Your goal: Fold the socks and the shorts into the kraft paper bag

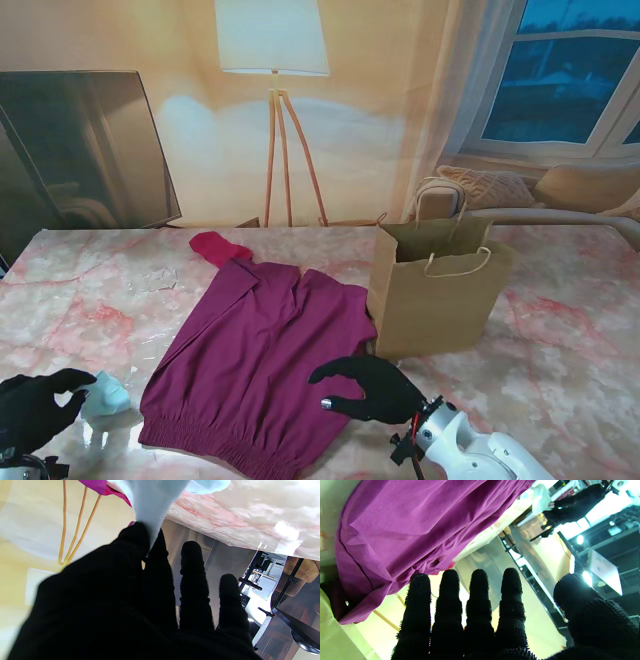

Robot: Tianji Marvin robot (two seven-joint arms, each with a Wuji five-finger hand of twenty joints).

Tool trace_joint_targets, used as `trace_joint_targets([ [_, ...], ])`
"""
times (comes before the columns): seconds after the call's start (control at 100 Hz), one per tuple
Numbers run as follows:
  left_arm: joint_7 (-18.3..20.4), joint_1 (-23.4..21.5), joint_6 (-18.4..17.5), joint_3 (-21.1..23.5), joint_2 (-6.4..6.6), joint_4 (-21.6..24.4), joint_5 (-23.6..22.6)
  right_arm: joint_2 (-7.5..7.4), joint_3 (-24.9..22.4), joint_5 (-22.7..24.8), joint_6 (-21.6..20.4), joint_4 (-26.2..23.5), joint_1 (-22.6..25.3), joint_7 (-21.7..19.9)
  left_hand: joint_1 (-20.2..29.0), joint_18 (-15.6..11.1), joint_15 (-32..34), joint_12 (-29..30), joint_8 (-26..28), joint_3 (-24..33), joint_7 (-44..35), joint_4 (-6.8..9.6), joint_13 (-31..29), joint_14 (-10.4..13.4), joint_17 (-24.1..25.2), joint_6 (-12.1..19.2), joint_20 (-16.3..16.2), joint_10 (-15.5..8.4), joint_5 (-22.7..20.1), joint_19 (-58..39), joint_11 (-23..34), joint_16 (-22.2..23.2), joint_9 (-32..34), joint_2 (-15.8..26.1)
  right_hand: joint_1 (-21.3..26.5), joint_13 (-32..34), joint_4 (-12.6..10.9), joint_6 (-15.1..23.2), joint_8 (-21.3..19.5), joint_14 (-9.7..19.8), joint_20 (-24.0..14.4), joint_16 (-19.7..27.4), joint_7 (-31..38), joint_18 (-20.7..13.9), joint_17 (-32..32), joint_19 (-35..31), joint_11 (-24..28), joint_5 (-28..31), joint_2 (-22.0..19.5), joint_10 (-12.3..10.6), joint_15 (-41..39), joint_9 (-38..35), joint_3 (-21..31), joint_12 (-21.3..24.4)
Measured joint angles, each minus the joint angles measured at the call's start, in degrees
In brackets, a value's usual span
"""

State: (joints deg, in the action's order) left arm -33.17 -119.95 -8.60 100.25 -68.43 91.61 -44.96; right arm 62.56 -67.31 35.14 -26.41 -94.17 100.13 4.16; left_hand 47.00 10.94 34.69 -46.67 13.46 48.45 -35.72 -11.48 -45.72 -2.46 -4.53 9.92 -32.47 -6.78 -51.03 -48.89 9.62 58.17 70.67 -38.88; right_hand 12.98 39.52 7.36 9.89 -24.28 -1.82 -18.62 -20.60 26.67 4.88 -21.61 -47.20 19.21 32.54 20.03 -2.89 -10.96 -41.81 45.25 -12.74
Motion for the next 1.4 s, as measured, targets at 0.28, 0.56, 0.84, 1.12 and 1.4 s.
trace_joint_targets([
  [0.28,8.82,3.10,9.46,-1.20,1.84,0.82,-1.92,0.09,0.50,-1.59,-0.02,2.29,-1.69,-0.17,0.00,0.65,-1.46,0.02,-0.05,0.82,1.83,0.00,2.96,-1.63,1.52,-3.24,0.00,1.36,0.27,1.93,0.00,-4.21,0.00,0.02,0.00,0.00,0.00,0.00,0.00,-0.06,0.00,-0.01,0.00,0.00,0.00,0.00,0.00,0.00,0.00,0.00,0.00,0.00,-0.08,0.00],
  [0.56,8.54,4.05,6.76,-0.88,2.00,-1.69,-1.41,0.10,1.56,-2.49,0.29,3.92,-3.36,-0.55,-7.22,0.28,-18.58,30.47,1.89,6.10,11.15,1.13,20.57,-1.55,5.82,-3.91,0.09,7.06,8.91,9.01,-0.71,-26.38,-32.21,5.27,0.00,0.00,0.00,0.00,0.00,-0.15,0.00,-0.01,0.00,0.00,0.00,0.00,0.00,0.00,-0.01,0.01,0.00,0.00,-0.10,0.00],
  [0.84,6.41,0.58,7.37,1.48,1.99,3.87,-7.87,0.27,1.36,-2.03,0.27,3.81,-2.96,0.14,-4.48,-2.11,-12.18,17.52,4.88,-0.11,3.17,1.78,25.51,-1.60,7.16,-1.34,0.05,8.80,6.71,11.81,8.56,-18.78,-33.80,7.47,0.00,0.00,0.00,0.00,0.00,-0.21,0.00,-0.01,0.00,0.00,0.00,0.00,0.01,0.00,-0.02,0.01,0.00,0.00,-0.67,0.00],
  [1.12,9.29,-6.05,5.89,1.94,2.63,10.46,-9.76,0.27,0.89,-1.96,0.25,3.67,-2.47,0.04,-2.55,0.15,-1.52,-2.33,0.92,-4.84,-7.38,1.78,4.40,-2.90,-5.63,0.37,-10.00,6.61,1.06,-8.86,5.41,-9.43,-6.99,7.20,0.00,0.00,0.00,0.00,0.00,-0.24,0.00,-0.01,0.00,0.00,0.00,0.00,0.01,0.00,-0.03,0.01,0.00,0.00,-0.67,0.00],
  [1.4,13.20,-6.25,7.18,-0.65,4.20,7.81,-14.61,0.26,0.91,-2.02,0.25,3.64,-2.37,0.03,-13.62,-0.42,-13.05,25.74,0.55,-3.52,8.24,1.79,7.85,-2.19,-3.46,-4.98,-8.32,6.61,5.05,-2.88,2.88,-22.56,-18.61,8.42,0.00,0.00,0.00,0.00,0.00,-0.26,0.00,-0.01,0.00,0.00,0.00,0.00,0.01,0.00,-0.03,0.01,0.00,0.00,-0.67,0.00],
])
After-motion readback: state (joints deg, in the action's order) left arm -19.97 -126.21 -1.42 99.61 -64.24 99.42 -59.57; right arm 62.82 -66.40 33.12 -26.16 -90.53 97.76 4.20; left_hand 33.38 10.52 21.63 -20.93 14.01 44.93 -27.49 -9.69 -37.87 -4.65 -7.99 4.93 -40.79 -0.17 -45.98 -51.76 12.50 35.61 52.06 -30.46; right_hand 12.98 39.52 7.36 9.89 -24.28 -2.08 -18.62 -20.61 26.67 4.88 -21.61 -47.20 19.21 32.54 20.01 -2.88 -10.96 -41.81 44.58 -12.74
